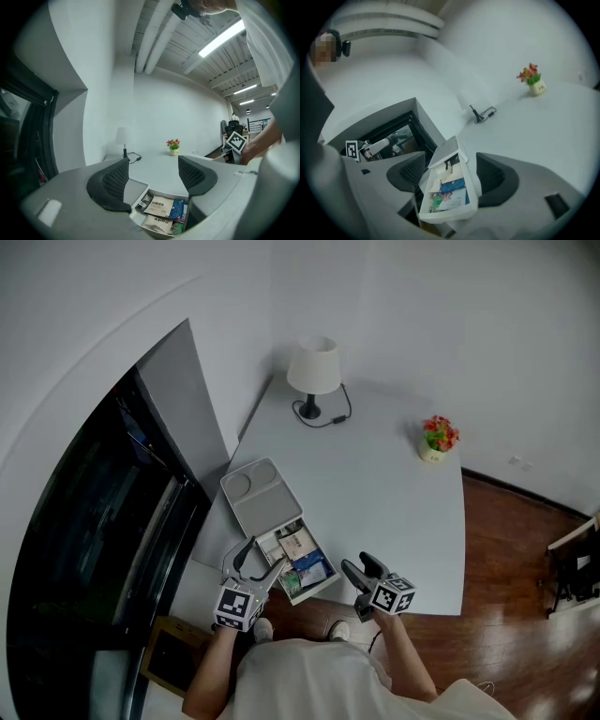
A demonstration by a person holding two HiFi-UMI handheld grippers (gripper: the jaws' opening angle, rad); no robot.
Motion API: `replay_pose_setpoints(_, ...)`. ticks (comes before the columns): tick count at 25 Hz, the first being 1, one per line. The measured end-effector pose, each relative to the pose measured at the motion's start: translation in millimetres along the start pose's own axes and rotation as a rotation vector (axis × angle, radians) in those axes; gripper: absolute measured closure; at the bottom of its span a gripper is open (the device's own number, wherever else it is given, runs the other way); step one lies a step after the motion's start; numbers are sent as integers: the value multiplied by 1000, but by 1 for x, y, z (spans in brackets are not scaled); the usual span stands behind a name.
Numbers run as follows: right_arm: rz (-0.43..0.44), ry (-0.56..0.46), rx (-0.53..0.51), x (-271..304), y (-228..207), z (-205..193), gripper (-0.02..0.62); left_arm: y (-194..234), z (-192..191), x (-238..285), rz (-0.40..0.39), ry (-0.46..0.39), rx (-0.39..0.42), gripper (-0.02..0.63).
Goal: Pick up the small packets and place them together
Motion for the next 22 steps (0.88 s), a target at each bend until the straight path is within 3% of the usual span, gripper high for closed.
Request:
replay_pose_setpoints(8,-47,-163,-467,-5,57,71,170,7,-1,-9,17,-2,-9,267)
replay_pose_setpoints(12,64,-184,-657,-6,99,88,170,7,5,-15,-12,-30,-19,215)
replay_pose_setpoints(15,179,-174,-734,-7,128,93,172,7,14,-20,-51,-69,-31,199)
replay_pose_setpoints(18,270,-147,-743,-8,150,92,206,6,22,-25,-134,-85,-56,207)
replay_pose_setpoints(22,346,-88,-741,-6,158,84,207,3,25,-27,-193,-42,28,224)
Point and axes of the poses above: the fingertips, and each gripper's own axes: x forward along the fingers, y to its left, z out of its top, the point moved 10 cm from there along -x, backward along the fingers, and after that the axes turned 12 degrees about x, right-handed, at the moved point
